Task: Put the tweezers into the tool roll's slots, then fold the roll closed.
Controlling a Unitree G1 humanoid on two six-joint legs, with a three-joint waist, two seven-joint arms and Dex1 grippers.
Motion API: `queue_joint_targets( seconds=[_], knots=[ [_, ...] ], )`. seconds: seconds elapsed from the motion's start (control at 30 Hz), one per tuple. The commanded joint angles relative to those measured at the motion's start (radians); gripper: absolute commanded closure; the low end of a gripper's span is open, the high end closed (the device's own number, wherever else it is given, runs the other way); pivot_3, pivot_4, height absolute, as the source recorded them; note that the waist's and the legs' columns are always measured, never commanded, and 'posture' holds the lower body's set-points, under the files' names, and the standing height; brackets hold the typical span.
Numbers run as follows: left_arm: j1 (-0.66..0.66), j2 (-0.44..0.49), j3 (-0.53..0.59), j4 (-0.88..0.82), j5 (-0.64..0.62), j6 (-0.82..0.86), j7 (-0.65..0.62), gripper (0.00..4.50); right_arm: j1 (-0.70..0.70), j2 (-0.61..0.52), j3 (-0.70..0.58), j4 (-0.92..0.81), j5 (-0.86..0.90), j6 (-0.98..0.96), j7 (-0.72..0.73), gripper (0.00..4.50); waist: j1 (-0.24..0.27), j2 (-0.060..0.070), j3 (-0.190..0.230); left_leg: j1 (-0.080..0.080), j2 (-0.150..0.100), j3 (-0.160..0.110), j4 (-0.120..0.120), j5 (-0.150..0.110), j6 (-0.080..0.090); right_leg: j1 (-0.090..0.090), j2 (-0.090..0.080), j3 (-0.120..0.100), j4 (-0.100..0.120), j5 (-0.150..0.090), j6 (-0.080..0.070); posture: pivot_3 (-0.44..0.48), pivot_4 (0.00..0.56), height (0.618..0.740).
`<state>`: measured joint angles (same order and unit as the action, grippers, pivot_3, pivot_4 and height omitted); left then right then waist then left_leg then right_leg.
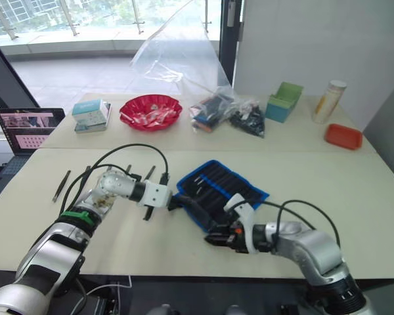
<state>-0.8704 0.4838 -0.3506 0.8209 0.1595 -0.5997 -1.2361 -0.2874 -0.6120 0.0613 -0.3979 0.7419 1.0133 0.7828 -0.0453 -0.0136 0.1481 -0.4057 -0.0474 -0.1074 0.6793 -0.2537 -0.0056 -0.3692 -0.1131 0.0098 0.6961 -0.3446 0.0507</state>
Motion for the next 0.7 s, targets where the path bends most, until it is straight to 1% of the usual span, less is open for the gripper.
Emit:
queue_joint_targets(
  seconds=[0.03, 0.1, 0.13, 0.33, 0.37, 0.5, 0.6, 0.63, 0.7],
  knots=[
    [0.008, 0.01, -0.009, 0.001, 0.018, -0.011, 0.011, 4.5, -0.042, 0.041, -0.154, -0.025, 0.153, 0.005, -0.002, 1.97, 0.0, 0.0, 0.0, 0.0, 0.0, 0.0, 0.0, 0.0, 0.0, 0.0, 0.0, 0.0, 0.0, 0.0, 0.0, 0.0, 0.15, 0.74],
    [0.007, 0.006, -0.008, 0.001, 0.014, -0.017, 0.015, 4.5, -0.062, 0.074, -0.177, 0.006, 0.166, 0.008, -0.045, 1.97, 0.0, 0.0, 0.0, 0.001, 0.0, 0.0, 0.0, 0.0, 0.0, 0.0, 0.0, 0.0, 0.001, 0.0, 0.0, 0.0, 0.15, 0.74],
    [0.005, 0.006, -0.007, 0.001, 0.014, -0.02, 0.017, 4.5, -0.065, 0.088, -0.17, 0.022, 0.145, -0.006, -0.064, 2.2, 0.0, 0.0, 0.0, 0.001, 0.0, 0.0, 0.0, 0.0, 0.0, 0.0, 0.0, 0.0, 0.002, 0.0, 0.0, 0.0, 0.15, 0.74],
    [-0.013, 0.008, 0.005, 0.019, 0.005, -0.021, 0.025, 4.5, -0.065, 0.123, -0.018, 0.105, -0.038, -0.114, -0.098, 4.27, -0.001, 0.0, 0.0, 0.001, -0.001, 0.0, 0.0, 0.0, 0.0, 0.0, -0.001, 0.001, 0.003, 0.0, 0.0, 0.0, 0.15, 0.74],
    [-0.011, 0.008, 0.008, 0.019, -0.001, -0.013, 0.021, 4.5, -0.06, 0.132, 0.014, 0.122, -0.07, -0.133, -0.102, 4.47, -0.002, 0.0, 0.0, 0.001, -0.001, 0.0, 0.0, 0.0, 0.0, 0.0, -0.001, 0.001, 0.003, 0.0, 0.0, 0.0, 0.15, 0.74],
    [-0.006, 0.008, 0.012, 0.014, -0.011, -0.002, 0.018, 4.5, -0.036, 0.149, 0.092, 0.164, -0.158, -0.188, -0.101, 4.47, -0.002, 0.0, 0.0, 0.001, -0.001, 0.0, 0.0, 0.0, 0.0, 0.0, -0.001, 0.001, 0.003, 0.0, 0.0, 0.0, 0.15, 0.74],
    [0.009, 0.017, 0.021, -0.015, -0.02, 0.094, 0.013, 4.5, -0.02, 0.098, 0.212, 0.228, -0.306, -0.266, -0.084, 4.47, -0.004, 0.0, 0.0, 0.001, -0.001, 0.0, 0.001, 0.0, 0.0, 0.0, -0.001, 0.001, 0.003, 0.0, 0.0, 0.0, 0.15, 0.74],
    [0.029, 0.023, 0.032, -0.057, -0.06, 0.145, -0.029, 4.21, -0.022, 0.086, 0.238, 0.258, -0.351, -0.295, -0.087, 4.49, -0.005, 0.0, -0.001, 0.002, -0.001, 0.0, 0.001, 0.0, 0.0, 0.0, -0.001, 0.001, 0.003, 0.0, 0.0, 0.0, 0.15, 0.74],
    [0.071, 0.057, 0.078, -0.19, -0.186, 0.321, -0.135, 3.57, -0.034, 0.087, 0.239, 0.304, -0.38, -0.328, -0.084, 4.5, -0.017, -0.001, -0.001, 0.003, -0.001, 0.0, 0.0, 0.0, 0.0, 0.001, 0.0, 0.001, 0.003, 0.0, 0.0, 0.0, 0.15, 0.74]
  ],
)
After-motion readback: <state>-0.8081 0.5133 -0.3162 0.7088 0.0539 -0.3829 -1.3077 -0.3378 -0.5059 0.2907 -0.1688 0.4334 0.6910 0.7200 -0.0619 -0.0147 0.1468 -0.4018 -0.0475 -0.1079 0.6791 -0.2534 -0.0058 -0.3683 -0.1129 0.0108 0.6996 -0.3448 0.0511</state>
